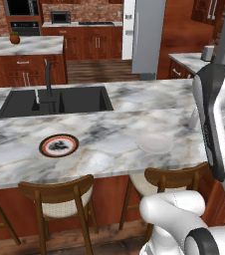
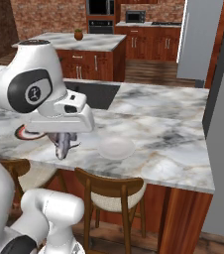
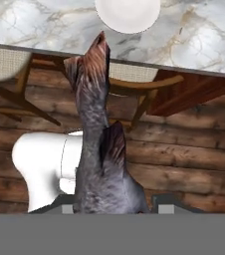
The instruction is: Transport the fish and squash to the fridge. Place the fish on the rack containing meat and place the squash on the rack containing the vegetable, ensuring meats and vegetables are on different racks.
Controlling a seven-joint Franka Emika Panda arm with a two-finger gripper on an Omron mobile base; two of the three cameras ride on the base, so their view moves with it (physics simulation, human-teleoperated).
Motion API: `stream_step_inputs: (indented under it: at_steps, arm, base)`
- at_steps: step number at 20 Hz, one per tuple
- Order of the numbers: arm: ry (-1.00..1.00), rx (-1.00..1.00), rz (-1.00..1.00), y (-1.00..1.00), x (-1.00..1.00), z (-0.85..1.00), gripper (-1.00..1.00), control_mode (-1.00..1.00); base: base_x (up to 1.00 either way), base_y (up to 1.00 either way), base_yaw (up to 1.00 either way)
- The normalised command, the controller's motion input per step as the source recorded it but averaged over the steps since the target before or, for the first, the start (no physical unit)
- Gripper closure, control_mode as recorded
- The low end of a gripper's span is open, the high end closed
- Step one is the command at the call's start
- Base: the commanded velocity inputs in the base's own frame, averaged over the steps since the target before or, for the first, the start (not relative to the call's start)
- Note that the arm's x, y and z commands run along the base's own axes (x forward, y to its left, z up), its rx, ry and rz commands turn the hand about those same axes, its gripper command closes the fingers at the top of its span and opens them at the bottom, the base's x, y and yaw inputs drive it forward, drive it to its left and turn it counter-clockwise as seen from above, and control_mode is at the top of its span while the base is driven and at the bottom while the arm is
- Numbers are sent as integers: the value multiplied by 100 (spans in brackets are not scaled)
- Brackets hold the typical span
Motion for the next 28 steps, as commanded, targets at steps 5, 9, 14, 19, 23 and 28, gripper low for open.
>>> stream_step_inputs:
  at_steps: [5,9,14,19,23,28]
  arm:
    - [-5,0,0,8,-58,48,100,-100]
    - [-36,-3,0,13,-46,3,100,-100]
    - [-50,0,0,17,-39,0,100,-100]
    - [-46,0,0,24,-33,11,100,-100]
    - [0,0,0,0,0,0,100,100]
    - [0,0,0,0,0,0,100,100]
  base:
    - [0,0,0]
    - [0,0,0]
    - [0,0,0]
    - [0,0,0]
    - [-56,36,0]
    - [-86,38,0]
